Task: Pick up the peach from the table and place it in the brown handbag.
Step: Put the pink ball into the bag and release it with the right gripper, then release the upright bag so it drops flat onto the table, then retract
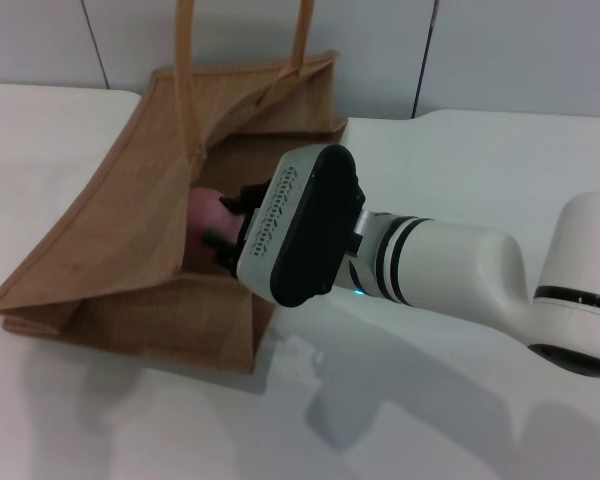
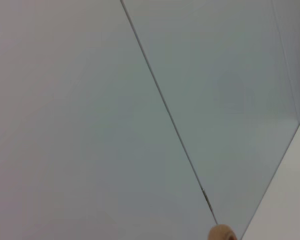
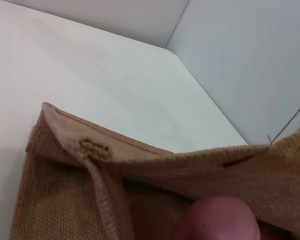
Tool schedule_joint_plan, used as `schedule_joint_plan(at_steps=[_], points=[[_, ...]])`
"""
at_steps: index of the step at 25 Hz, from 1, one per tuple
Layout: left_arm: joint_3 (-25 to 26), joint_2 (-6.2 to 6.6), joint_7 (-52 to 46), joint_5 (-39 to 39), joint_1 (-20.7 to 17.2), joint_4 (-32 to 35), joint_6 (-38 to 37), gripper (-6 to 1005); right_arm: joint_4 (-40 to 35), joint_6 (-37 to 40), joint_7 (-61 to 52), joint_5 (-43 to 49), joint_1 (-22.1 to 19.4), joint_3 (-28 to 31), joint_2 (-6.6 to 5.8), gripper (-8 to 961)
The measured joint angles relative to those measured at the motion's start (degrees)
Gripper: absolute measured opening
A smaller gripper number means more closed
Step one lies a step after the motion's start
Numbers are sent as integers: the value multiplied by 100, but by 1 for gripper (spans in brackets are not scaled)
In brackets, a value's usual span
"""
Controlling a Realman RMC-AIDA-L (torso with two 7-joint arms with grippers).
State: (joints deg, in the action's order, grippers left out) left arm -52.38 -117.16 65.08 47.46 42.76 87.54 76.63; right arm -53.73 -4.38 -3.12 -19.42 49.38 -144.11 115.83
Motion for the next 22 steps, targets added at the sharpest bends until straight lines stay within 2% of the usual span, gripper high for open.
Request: schedule_joint_plan(at_steps=[5,10,15,18,22], points=[[0,0,-4,0,14,-14,-7,102,47,7,3,0,1,-3,8,386],[0,1,-4,0,-4,-44,-9,102,126,8,-3,0,1,15,21,628],[41,9,-5,0,-48,-129,-9,102,159,6,-62,0,-29,61,27,689],[112,20,10,2,-139,-189,-14,102,162,-31,-73,1,-49,126,8,688],[289,24,62,25,-266,-243,-46,101,163,-109,-11,80,-146,575,-34,687]])
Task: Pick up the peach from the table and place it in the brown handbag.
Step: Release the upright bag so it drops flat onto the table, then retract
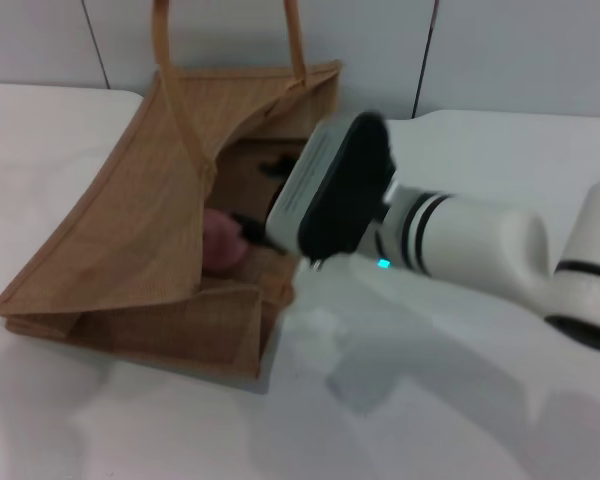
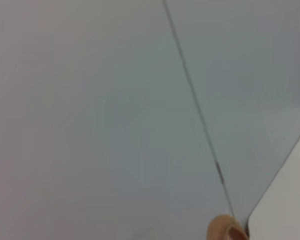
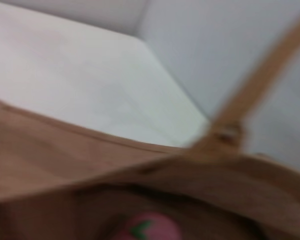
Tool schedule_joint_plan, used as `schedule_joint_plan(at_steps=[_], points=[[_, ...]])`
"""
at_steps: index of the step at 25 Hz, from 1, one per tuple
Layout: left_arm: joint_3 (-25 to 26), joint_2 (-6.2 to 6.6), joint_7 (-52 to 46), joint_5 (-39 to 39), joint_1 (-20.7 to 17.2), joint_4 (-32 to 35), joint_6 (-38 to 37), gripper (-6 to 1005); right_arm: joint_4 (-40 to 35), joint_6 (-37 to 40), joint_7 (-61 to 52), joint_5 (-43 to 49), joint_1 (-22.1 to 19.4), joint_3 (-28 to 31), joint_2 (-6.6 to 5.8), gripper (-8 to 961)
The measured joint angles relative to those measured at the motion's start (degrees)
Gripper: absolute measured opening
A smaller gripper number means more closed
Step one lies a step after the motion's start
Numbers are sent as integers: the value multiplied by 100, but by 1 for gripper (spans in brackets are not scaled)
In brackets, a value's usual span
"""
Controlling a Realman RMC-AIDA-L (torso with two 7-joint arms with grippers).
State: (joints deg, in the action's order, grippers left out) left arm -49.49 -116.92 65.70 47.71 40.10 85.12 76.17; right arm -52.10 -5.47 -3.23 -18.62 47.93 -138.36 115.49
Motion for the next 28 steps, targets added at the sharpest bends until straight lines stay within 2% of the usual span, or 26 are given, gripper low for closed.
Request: schedule_joint_plan(at_steps=[6,12,18,21,26,28], points=[[206,5,22,32,-60,-321,-109,101,40,-509,61,471,-126,841,-99,686],[357,-7,181,155,-103,-683,-133,122,61,-695,63,1052,-332,1613,-103,684],[377,0,401,761,-394,-1079,-451,147,60,-697,66,1337,-525,2443,-92,683],[378,1,500,948,-458,-1406,-596,197,60,-677,67,1347,-554,2674,-99,681],[378,10,889,1301,-389,-2100,-628,395,60,-648,68,1349,-567,2829,-94,679],[378,13,1009,1562,-377,-2266,-608,431,60,-643,68,1348,-567,2833,-86,679]])
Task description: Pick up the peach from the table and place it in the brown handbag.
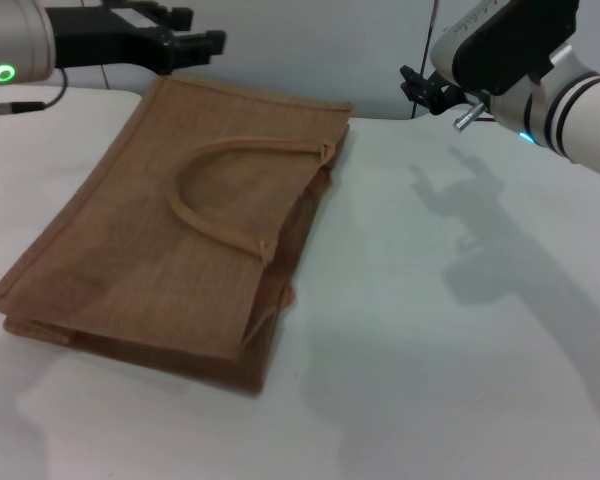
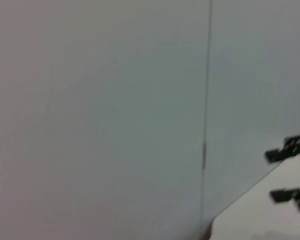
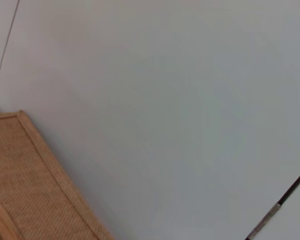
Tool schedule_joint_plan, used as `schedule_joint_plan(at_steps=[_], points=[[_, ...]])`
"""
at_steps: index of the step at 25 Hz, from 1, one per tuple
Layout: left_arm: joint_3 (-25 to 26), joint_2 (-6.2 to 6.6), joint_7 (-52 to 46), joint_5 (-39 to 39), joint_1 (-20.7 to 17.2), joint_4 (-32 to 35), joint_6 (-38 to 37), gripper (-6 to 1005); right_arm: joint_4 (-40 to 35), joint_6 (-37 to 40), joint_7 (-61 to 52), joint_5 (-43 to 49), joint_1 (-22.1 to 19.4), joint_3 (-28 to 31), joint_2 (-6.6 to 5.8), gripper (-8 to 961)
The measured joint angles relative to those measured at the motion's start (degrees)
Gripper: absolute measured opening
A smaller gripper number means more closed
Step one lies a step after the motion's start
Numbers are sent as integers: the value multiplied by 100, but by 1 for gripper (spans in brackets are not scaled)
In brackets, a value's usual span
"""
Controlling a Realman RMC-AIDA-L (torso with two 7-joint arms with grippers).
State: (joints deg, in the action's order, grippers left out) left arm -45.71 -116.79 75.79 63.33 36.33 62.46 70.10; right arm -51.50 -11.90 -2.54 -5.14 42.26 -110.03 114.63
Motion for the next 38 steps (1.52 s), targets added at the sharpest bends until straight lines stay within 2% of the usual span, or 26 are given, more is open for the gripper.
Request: schedule_joint_plan(at_steps=[4,7,9,16,19,20,21,23,28,33,38], points=[[1,-8,370,631,-102,-182,12,502,6,21,-13,-2,-20,6,14,680],[0,-25,1082,1290,-322,-376,10,555,8,268,-40,-49,-114,94,25,680],[2,-30,1768,1902,-533,-676,-77,591,9,557,-43,-62,-258,223,57,681],[10,-31,3651,3721,-929,-1980,-764,584,-56,2131,-148,-80,-1020,592,114,682],[15,-30,4332,4392,-974,-2508,-863,581,151,2546,-157,-80,-1135,641,114,682],[15,-30,4332,4392,-974,-2508,-863,580,274,2622,-158,-83,-1142,682,113,682],[24,-36,4885,4985,-987,-2944,-917,579,366,2681,-161,-85,-1142,716,114,682],[27,-39,5304,5478,-990,-3296,-923,577,557,2864,-205,-88,-1159,775,113,683],[28,-41,6457,6742,-1013,-4107,-911,575,1217,4156,-423,-190,-1317,814,127,684],[27,-38,7608,7594,-906,-4957,-578,572,1966,4832,-397,-534,-1237,753,132,684],[25,-21,8280,8275,-739,-5748,-271,567,2568,5436,-389,-538,-1181,752,160,685]])
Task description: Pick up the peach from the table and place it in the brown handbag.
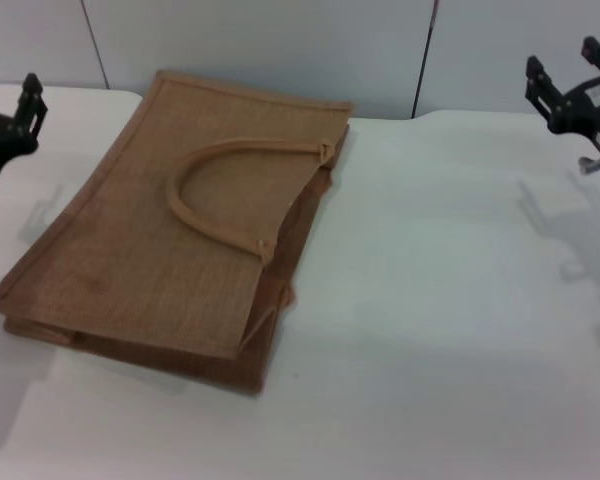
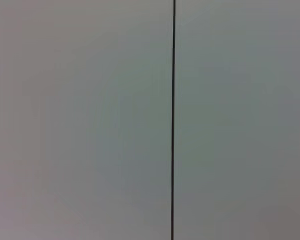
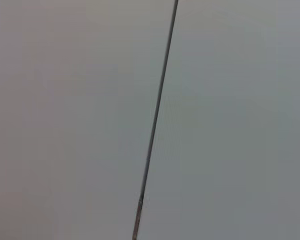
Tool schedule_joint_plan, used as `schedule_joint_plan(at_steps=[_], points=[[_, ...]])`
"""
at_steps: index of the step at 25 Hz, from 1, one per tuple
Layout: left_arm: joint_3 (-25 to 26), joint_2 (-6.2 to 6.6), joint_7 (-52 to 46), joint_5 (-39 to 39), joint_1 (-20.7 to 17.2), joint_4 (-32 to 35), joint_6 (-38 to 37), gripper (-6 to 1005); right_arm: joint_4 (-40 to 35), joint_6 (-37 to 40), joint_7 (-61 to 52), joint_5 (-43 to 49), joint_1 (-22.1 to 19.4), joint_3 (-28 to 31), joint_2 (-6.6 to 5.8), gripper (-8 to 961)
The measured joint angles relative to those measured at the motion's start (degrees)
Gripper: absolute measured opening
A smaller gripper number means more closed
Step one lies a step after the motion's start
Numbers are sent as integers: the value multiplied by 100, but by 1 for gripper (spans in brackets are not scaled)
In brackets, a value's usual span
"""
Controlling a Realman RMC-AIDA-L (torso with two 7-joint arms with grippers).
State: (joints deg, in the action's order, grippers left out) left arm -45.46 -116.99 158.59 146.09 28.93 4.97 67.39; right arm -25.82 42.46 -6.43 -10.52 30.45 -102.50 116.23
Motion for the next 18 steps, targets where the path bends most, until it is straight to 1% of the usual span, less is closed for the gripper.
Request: schedule_joint_plan(at_steps=[6,13,18], points=[[-38,7,185,23,172,-591,-4,561,297,183,7,43,2,-156,6,686],[-70,10,146,13,319,-776,-58,555,384,154,11,45,7,-231,13,685],[-77,10,127,8,394,-868,-227,550,388,132,11,47,12,-252,14,684]])
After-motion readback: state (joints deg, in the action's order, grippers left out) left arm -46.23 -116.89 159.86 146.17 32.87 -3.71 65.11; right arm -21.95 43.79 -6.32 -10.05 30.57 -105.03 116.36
